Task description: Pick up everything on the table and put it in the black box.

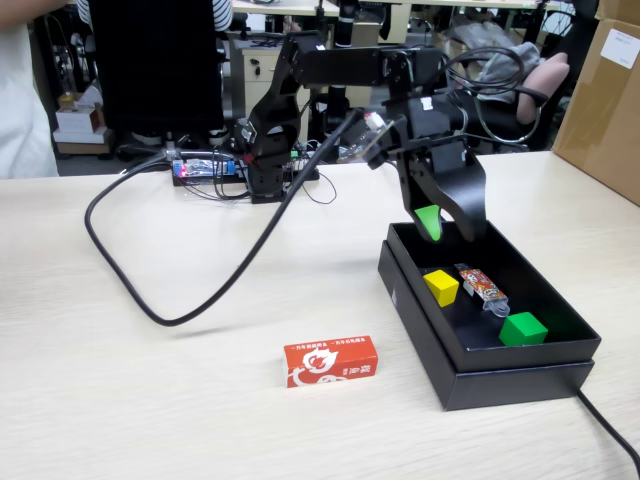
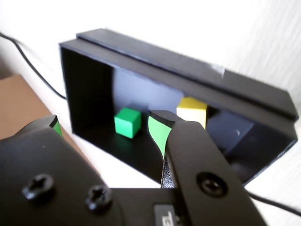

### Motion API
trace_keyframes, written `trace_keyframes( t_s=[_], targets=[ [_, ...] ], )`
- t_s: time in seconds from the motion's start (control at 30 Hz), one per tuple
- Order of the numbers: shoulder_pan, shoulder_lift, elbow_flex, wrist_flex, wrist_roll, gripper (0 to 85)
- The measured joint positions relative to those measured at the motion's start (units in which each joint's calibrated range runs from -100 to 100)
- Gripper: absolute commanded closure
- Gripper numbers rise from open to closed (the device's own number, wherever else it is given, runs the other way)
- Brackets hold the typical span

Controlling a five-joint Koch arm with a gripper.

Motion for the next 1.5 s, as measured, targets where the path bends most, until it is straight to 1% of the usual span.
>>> trace_keyframes(
  t_s=[0.37,0.63,0.93,1.1,1.5],
  targets=[
    [-7.42,-0.51,-2.28,-0.08,-5.08,43.9],
    [-10.16,-0.13,-8.04,0.66,-7.18,42.6],
    [-11.87,13.93,-10.32,6.5,-7.86,42.6],
    [-11.92,17.48,-4.75,6.5,-7.81,42.6],
    [-11.87,23.56,-3.84,6.5,-7.81,43.2]
  ],
)
